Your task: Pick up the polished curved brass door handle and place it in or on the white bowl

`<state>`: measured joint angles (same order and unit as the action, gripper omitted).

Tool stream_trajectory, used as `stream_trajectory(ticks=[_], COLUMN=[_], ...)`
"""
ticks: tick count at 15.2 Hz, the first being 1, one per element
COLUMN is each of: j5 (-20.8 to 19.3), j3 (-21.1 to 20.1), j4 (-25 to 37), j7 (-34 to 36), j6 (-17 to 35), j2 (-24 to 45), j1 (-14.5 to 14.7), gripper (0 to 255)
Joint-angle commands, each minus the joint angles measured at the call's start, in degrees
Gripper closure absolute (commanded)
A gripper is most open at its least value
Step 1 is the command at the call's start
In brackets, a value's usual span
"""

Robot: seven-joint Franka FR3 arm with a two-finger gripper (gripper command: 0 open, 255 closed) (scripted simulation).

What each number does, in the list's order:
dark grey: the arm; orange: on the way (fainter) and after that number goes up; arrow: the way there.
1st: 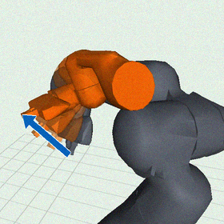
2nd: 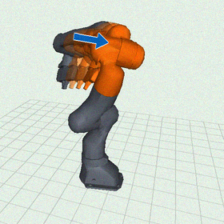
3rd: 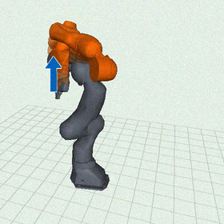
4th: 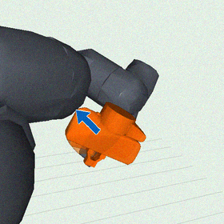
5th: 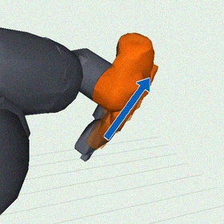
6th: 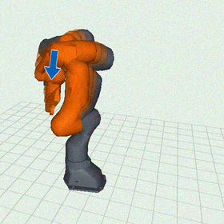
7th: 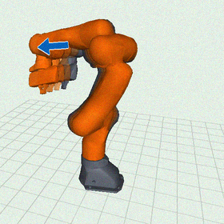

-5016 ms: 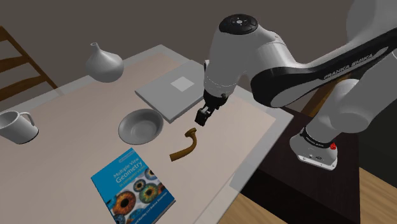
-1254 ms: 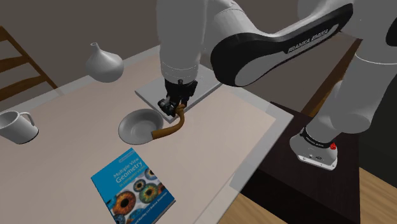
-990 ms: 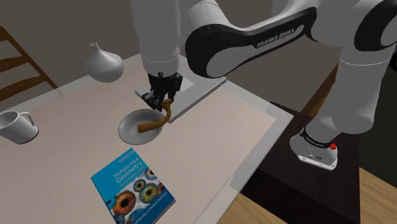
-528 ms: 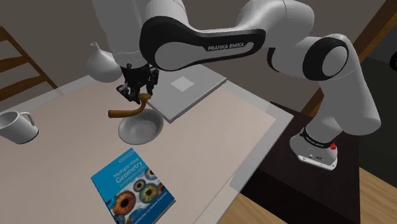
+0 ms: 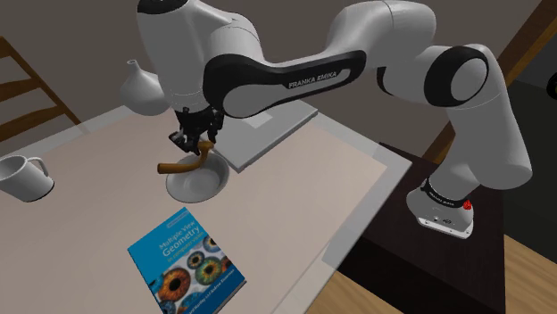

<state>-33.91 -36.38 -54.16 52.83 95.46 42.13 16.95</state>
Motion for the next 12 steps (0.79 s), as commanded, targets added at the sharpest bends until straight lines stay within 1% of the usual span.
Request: stream_trajectory(ticks=[1, 6, 12], j5=[0.0, -0.2, -0.2], j3=[-0.1, -0.1, -0.1], j4=[-2.4, -7.6, -7.6], j7=[0.6, 1.9, 1.9], j6=[2.0, 6.2, 6.2], j2=[-0.2, -0.6, -0.6], j1=[-0.8, -2.4, -2.4], gripper=[255, 255, 255])
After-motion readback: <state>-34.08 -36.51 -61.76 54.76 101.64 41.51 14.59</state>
